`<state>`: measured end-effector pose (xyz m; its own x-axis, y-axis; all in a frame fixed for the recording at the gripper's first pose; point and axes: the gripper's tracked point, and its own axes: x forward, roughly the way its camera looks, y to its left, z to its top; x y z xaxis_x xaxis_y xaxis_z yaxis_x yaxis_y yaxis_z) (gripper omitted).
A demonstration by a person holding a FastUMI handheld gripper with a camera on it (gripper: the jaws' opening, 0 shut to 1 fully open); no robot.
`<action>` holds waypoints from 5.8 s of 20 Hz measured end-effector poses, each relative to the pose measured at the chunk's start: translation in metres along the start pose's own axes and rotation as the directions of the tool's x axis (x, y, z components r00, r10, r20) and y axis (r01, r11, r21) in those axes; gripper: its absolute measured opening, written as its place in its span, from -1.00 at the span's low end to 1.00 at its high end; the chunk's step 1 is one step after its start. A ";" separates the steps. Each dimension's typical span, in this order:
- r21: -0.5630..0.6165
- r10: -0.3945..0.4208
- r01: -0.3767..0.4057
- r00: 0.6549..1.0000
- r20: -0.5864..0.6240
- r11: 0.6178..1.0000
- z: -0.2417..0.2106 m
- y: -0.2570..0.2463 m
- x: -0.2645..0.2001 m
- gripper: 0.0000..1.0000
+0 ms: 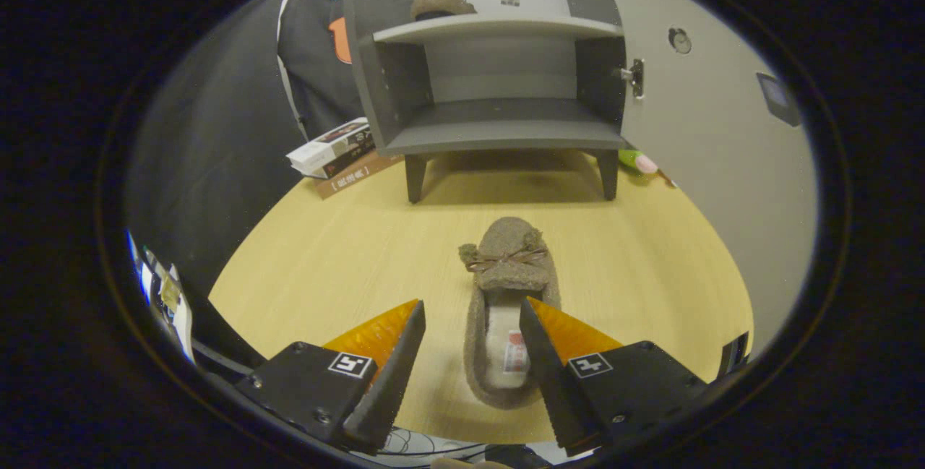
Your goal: Open the shoe cabinet door, grab the shoes and put them into the shoe cabinet, then close the shoe cabinet door.
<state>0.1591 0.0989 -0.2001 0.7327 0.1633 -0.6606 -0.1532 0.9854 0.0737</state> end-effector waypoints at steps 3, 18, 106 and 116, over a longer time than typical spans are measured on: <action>-0.001 -0.011 0.011 0.997 -0.072 1.000 -0.009 -0.002 -0.001 0.69; 0.000 0.021 -0.021 0.986 -0.166 1.000 -0.005 -0.014 0.018 -0.76; -0.031 -0.062 0.098 0.813 0.580 0.995 0.273 0.008 -0.379 0.96; 0.058 -0.261 0.289 0.738 0.622 0.956 0.201 -0.120 -0.517 0.96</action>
<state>-0.0683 -0.0946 0.2829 0.9934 -0.1071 -0.0419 0.1037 0.9916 -0.0768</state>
